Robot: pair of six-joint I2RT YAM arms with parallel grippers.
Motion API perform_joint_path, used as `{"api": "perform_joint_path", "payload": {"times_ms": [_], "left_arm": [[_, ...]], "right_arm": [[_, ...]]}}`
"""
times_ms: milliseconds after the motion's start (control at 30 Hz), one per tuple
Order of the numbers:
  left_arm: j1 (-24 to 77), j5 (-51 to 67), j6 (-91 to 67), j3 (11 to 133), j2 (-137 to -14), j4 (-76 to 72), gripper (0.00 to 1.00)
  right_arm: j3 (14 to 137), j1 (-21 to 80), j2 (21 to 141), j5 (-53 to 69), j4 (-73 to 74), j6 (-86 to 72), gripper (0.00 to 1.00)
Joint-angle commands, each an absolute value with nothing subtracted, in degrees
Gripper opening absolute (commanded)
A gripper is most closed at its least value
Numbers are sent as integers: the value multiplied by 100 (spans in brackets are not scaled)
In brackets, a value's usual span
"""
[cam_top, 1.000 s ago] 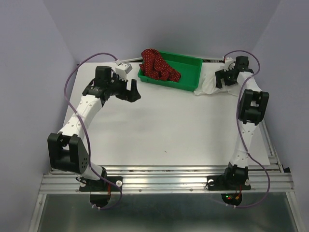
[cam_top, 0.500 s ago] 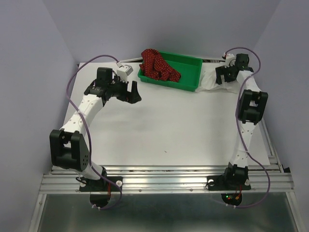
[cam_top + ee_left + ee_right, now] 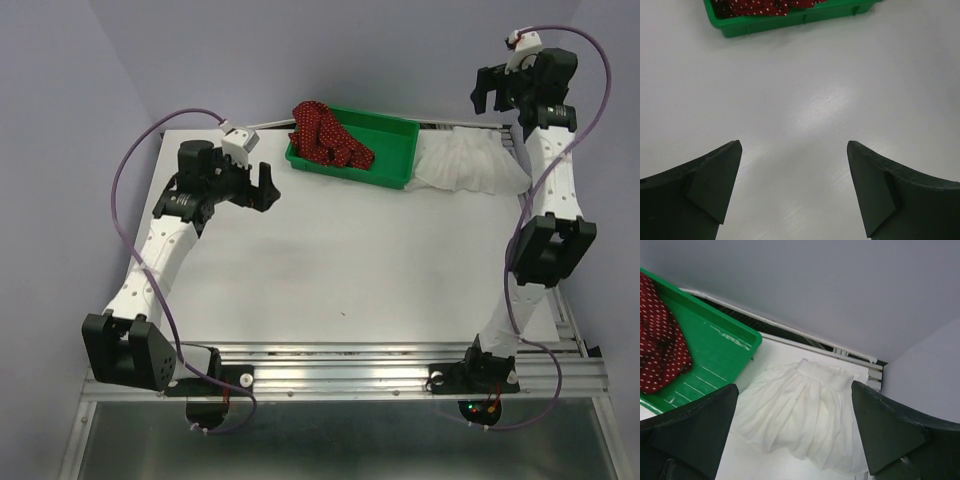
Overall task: Fold and stack the skirts
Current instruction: Neatly place the folded skirt to the corner, then grab the skirt from the pile
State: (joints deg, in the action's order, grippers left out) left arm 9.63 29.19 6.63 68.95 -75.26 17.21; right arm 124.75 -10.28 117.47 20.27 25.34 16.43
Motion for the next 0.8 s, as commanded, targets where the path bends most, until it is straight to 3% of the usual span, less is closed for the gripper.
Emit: {"api": "perform_joint_path", "payload": {"times_ms": [0,200,333,567,767], "left_arm": [[940,2663,799,6925,-7286,1318,99],[940,2549,949,7304,-7743,1854,98],[914,2382,923,6559,-7235,1233,99],[914,2505,958,6196,-7023,1037,99],[905,2698,1090,6126,-6864,1239,98]], "right_arm": [[11721,-949,10507,2460,3216,1573,100],[9470,-949,8923,2978,3832,1539,100],[7476,-949,7746,3120,3219,934,100],[6882,-371,7786,3183,2304,343,100],[8198,983,9656,2304,1627,123,100]]}}
